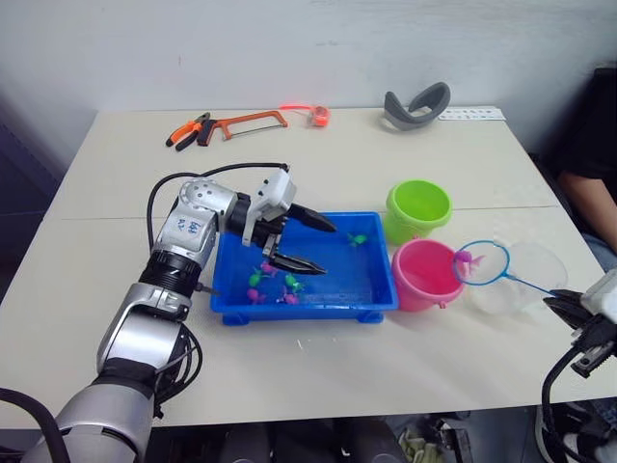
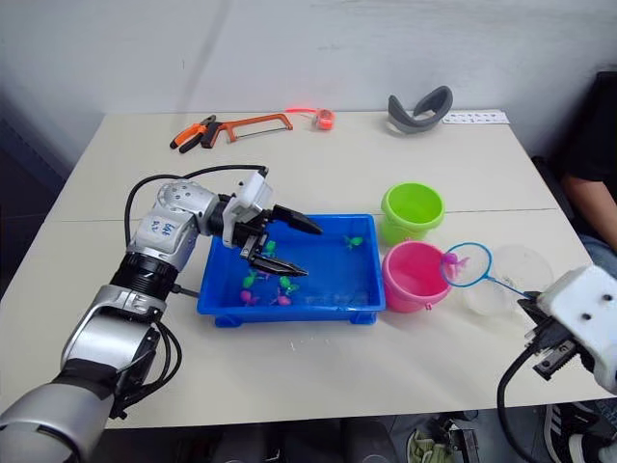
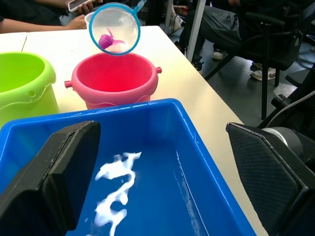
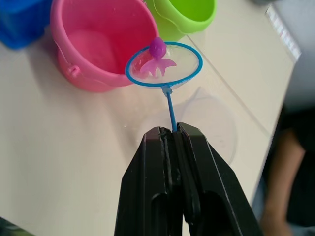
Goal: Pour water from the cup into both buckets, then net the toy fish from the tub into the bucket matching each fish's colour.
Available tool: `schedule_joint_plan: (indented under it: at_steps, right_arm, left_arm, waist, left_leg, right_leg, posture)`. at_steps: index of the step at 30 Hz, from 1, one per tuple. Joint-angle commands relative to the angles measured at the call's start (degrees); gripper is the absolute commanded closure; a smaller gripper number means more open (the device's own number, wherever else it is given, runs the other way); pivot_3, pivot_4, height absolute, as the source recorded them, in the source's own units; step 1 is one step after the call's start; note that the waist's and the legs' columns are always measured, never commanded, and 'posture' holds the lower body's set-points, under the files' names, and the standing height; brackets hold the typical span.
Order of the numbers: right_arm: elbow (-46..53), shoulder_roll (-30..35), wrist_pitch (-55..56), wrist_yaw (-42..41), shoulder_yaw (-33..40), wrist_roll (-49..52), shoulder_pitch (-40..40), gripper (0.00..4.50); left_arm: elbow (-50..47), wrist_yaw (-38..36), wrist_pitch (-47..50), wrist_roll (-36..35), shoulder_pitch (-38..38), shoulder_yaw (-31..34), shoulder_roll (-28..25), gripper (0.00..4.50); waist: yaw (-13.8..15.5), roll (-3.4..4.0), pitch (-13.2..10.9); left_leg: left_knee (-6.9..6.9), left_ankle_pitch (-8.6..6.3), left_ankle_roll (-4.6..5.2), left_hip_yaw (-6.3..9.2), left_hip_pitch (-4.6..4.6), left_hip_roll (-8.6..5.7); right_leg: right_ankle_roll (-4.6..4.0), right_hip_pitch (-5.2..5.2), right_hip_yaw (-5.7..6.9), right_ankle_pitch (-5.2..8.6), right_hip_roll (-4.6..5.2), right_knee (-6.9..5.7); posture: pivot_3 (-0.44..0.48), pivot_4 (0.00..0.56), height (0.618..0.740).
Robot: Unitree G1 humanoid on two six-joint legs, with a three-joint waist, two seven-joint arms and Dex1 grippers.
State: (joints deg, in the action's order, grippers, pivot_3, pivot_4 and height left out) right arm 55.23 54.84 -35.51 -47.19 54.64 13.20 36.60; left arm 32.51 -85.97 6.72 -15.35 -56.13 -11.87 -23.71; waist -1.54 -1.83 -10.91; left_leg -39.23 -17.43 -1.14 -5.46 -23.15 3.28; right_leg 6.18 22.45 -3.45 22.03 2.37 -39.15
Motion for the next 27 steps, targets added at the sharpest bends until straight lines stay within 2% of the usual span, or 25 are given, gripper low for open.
schedule_joint_plan:
  at_steps: [1, 6, 11, 15, 19, 24, 27]
  right_arm:
    - [0.2, 0.6, 16.6, -1.4, -1.0, -11.9, 1.0, 4.50]
    - [-7.9, 1.0, 41.0, -1.6, -1.9, -25.0, 1.2, 4.50]
    - [-13.9, 0.0, 52.2, -1.7, -0.8, -29.4, -0.9, 4.50]
    - [-15.0, -2.6, 47.6, -3.0, -1.6, -22.2, -4.4, 4.50]
    - [-11.8, -2.7, 30.4, -3.4, -5.8, -6.4, -11.6, 4.50]
    - [-10.2, 0.9, 11.0, 0.4, -15.9, 10.5, -26.2, 4.50]
    - [-9.9, 1.8, 5.5, 1.8, -24.4, 15.5, -33.7, 4.50]
  left_arm:
    - [-0.5, -2.7, -0.9, -0.1, -1.3, 0.3, -0.1, 0.05]
    - [-1.5, -2.5, -0.6, -0.1, -0.6, 0.4, -0.8, 0.05]
    - [-1.4, -1.9, -0.6, -0.1, -0.6, 0.6, -1.5, 0.05]
    - [-1.2, -1.4, -0.5, 0.2, -0.3, 0.8, -2.6, 0.05]
    - [-2.1, -1.8, -0.1, 0.7, 1.2, 0.9, -5.6, 0.05]
    - [-5.9, -2.4, 2.1, 0.9, 5.0, 1.5, -11.8, 0.05]
    - [-8.9, -1.3, 3.7, 0.5, 7.4, 2.2, -14.7, 0.05]
  waist:
    - [0.0, 0.00, 0.0]
    - [0.0, 0.00, 0.0]
    - [0.1, 0.00, 0.0]
    - [0.0, 0.00, 0.0]
    - [-0.4, 0.00, 0.0]
    - [-0.9, 0.04, 0.0]
    - [-0.4, 0.04, 0.0]
  left_leg:
    - [0.00, 0.00, -0.01, 0.01, 0.00, 0.00]
    - [-0.02, 0.02, -0.02, -0.01, 0.03, -0.04]
    - [-0.02, 0.02, -0.03, -0.03, 0.07, -0.04]
    - [-0.02, 0.04, -0.05, -0.03, 0.10, 0.05]
    - [-0.02, 0.06, -0.08, -0.11, 0.31, 0.33]
    - [0.15, 0.06, -0.10, -0.15, 1.12, 0.44]
    - [0.15, 0.07, -0.12, 0.04, 1.04, 0.44]
  right_leg:
    - [0.00, -0.01, 0.01, 0.00, 0.00, 0.01]
    - [0.03, -0.03, 0.00, -0.02, 0.04, 0.01]
    - [0.04, -0.05, 0.00, -0.02, 0.05, -0.01]
    - [0.03, -0.07, 0.01, -0.02, 0.04, -0.03]
    - [0.03, -0.18, -0.06, -0.02, -0.01, -0.12]
    - [-0.13, -0.89, -0.10, 0.07, -0.02, -0.14]
    - [-0.18, -0.90, -0.09, 0.09, 0.04, -0.13]
  posture:
    - [0.000, 0.150, 0.740]
    - [0.000, 0.150, 0.740]
    - [0.000, 0.150, 0.740]
    - [0.000, 0.150, 0.740]
    - [0.000, 0.150, 0.740]
    - [0.000, 0.150, 0.740]
    - [0.000, 0.150, 0.740]
